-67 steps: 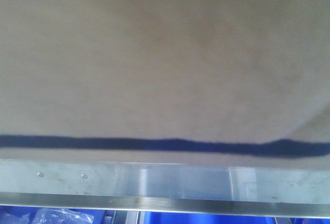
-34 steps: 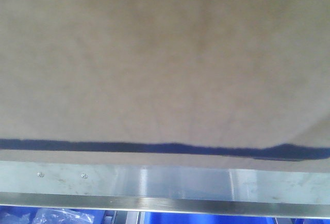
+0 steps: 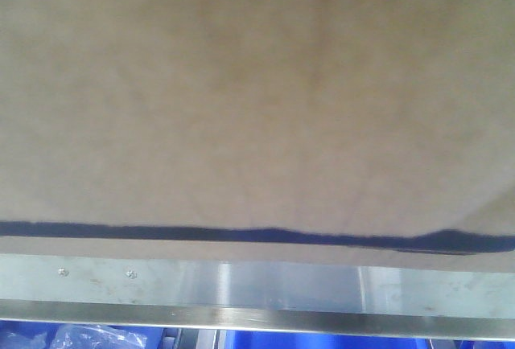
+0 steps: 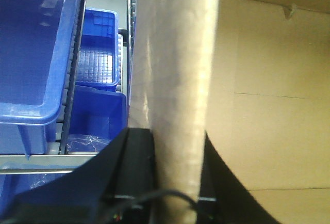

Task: Grab box from left shelf to table start
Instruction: 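Lift the box with both grippers and pull it off the shelf, then hold the box with both grippers while the base drives to the table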

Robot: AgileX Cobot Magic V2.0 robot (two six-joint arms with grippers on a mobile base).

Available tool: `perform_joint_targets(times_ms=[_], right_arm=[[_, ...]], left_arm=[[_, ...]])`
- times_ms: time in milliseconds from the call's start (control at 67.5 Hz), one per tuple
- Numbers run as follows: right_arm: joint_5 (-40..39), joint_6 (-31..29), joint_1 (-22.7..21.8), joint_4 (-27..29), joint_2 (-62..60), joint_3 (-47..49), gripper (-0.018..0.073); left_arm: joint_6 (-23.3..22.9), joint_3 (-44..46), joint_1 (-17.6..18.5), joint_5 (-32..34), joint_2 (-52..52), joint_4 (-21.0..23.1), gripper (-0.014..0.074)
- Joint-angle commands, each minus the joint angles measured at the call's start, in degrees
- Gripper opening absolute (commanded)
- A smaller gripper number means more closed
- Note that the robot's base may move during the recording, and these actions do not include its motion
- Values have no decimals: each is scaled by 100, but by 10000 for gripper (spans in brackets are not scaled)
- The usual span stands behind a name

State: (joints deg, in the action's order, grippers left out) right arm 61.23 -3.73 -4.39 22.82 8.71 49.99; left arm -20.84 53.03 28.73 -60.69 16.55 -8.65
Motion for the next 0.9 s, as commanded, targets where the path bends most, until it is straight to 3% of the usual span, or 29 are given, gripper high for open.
perform_joint_targets(times_ms=[0, 889], right_arm=[[-760, -49, -26, -212, 128, 149, 57], [-756, -49, -26, -212, 128, 149, 57]], left_arm=[[-226, 254, 39, 1150, 0, 146, -92], [-226, 254, 39, 1150, 0, 146, -92]])
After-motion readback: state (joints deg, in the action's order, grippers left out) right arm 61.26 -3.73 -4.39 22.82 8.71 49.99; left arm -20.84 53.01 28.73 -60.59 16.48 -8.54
